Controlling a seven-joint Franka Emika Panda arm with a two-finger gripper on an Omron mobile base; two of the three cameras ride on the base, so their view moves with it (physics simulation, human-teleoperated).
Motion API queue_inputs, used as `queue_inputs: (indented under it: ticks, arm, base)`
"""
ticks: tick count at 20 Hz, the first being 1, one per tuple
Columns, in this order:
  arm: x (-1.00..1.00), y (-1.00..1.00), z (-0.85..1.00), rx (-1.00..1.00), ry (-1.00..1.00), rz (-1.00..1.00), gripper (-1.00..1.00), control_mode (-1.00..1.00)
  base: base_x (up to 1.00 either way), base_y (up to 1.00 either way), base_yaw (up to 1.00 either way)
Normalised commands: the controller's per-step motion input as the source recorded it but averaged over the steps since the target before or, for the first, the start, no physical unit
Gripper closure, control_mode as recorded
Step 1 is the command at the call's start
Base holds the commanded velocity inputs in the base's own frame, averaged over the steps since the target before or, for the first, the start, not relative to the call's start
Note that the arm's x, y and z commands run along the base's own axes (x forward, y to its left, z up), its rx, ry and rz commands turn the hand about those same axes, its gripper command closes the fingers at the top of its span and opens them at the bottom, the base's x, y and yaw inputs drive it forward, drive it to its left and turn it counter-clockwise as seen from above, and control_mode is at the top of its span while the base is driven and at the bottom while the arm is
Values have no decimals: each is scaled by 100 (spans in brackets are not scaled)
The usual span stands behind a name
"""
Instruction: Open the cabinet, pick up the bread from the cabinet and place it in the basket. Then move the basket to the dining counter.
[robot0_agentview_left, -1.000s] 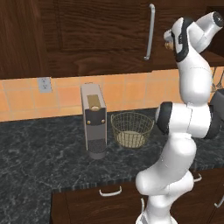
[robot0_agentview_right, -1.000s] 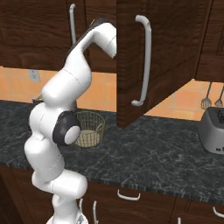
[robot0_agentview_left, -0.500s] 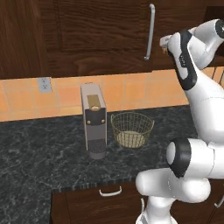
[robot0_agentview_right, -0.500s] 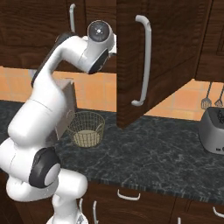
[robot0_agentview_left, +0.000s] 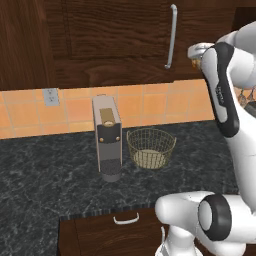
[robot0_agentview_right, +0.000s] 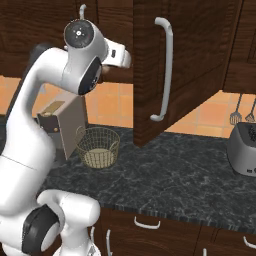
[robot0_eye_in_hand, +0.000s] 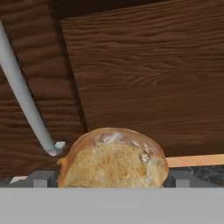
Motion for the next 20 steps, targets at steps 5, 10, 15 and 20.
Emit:
queue_inputs:
  ticks: [5,10,15,20]
  arm:
    - [-100,70,-61,5,9,-8,100,-100]
    - [-75,60,-100,10,3,-11,100,-100]
    - [25,5,-100,3,3,0,100,-100]
    - [71,0,-79,0,13,0,100,-100]
  base:
    - [0,0,0]
    - [0,0,0]
    - [0,0,0]
    - [0,0,0]
